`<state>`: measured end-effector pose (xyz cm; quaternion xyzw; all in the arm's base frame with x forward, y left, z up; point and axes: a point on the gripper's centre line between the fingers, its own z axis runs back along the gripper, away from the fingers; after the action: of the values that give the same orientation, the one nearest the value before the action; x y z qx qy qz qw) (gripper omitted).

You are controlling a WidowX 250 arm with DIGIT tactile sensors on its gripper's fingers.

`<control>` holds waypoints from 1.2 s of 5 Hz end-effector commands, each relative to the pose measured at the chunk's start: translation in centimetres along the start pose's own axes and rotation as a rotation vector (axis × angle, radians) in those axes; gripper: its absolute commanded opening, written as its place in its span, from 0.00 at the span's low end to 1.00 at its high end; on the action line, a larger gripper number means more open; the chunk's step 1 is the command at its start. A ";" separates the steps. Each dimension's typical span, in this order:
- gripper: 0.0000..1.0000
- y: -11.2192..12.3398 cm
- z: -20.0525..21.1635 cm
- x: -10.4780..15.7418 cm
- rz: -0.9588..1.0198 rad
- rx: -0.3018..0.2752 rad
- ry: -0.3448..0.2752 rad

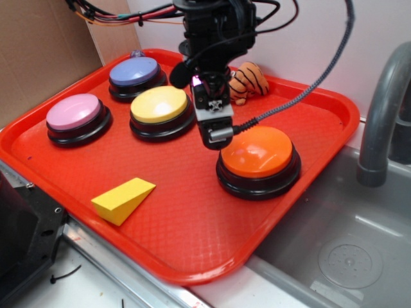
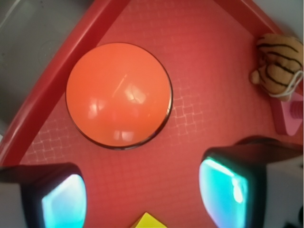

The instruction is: Push the orange button.

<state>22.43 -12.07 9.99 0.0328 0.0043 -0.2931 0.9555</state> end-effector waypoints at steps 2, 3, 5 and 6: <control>1.00 -0.4 4.1 0.1 0.045 0.002 -0.074; 1.00 -0.3 4.6 0.0 0.052 0.003 -0.076; 1.00 -0.2 6.1 -0.7 0.083 0.004 -0.083; 1.00 -0.2 6.7 -1.0 0.099 0.013 -0.088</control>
<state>21.41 -11.09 14.37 0.0354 -0.0006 -0.2505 0.9675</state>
